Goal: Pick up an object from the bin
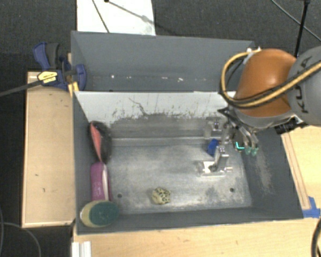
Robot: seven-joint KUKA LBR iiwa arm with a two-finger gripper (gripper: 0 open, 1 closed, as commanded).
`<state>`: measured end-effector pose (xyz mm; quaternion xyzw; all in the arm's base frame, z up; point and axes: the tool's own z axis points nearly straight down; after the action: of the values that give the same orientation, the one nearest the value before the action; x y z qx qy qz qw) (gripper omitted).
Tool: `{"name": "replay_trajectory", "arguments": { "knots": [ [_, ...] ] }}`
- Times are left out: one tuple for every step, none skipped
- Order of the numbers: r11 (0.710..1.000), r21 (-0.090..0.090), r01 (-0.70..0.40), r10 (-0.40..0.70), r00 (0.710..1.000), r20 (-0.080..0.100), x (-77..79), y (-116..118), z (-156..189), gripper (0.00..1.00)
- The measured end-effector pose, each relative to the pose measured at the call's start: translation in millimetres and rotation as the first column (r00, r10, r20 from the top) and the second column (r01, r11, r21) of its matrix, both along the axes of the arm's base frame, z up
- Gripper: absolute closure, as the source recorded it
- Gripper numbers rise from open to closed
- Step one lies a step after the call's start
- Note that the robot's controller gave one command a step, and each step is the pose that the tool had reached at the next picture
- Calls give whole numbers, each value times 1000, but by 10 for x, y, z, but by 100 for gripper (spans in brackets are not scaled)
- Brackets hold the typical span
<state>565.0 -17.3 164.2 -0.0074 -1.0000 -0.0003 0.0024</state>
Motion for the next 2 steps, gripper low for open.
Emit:
{"name": "replay_trajectory", "arguments": {
  "knots": [
    [987,2,159,-159,987,-1,267,-133,-946,0],
    [953,2,303,-303,953,9,119,-525,-913,0]
  ]
}}
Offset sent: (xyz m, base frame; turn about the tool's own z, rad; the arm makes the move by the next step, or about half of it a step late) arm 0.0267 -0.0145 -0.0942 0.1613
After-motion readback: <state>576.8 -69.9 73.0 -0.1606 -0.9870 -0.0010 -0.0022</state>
